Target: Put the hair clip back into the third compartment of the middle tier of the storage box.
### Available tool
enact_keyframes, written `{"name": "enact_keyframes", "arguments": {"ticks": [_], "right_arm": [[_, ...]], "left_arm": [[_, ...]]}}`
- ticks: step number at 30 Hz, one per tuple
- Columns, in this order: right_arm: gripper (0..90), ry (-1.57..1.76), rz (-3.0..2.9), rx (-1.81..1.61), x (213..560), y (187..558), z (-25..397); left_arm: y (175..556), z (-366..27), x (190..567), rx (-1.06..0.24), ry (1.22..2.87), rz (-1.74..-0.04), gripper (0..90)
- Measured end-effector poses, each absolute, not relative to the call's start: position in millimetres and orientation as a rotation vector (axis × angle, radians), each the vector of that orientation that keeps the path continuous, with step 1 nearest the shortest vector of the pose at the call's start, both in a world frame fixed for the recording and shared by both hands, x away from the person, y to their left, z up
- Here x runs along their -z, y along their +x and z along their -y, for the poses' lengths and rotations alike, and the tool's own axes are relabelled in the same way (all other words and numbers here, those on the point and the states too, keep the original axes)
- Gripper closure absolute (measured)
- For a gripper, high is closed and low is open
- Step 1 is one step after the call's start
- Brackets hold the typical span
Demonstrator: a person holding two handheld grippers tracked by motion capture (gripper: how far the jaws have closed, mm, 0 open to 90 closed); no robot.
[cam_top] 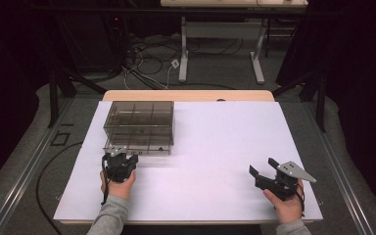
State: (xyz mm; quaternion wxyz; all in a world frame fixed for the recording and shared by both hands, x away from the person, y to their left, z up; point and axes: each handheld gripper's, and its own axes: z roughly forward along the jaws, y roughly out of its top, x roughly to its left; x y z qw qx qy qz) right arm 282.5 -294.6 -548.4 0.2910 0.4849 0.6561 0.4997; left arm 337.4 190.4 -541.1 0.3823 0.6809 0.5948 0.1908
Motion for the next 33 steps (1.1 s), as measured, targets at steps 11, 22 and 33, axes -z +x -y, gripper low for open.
{"name": "enact_keyframes", "arguments": {"ticks": [11,22,33], "right_arm": [[18.6,1.297,-1.753,-1.331,549,283,294],[18.6,1.297,-1.752,-1.332,549,283,294],[18.6,1.298,-1.751,-1.332,549,283,294]], "left_arm": [[346,-190,542,-0.469,1.733,-1.539,90.0],[353,-188,541,-0.483,1.740,-1.543,90.0],[359,-187,540,-0.488,1.744,-1.546,90.0]]}}
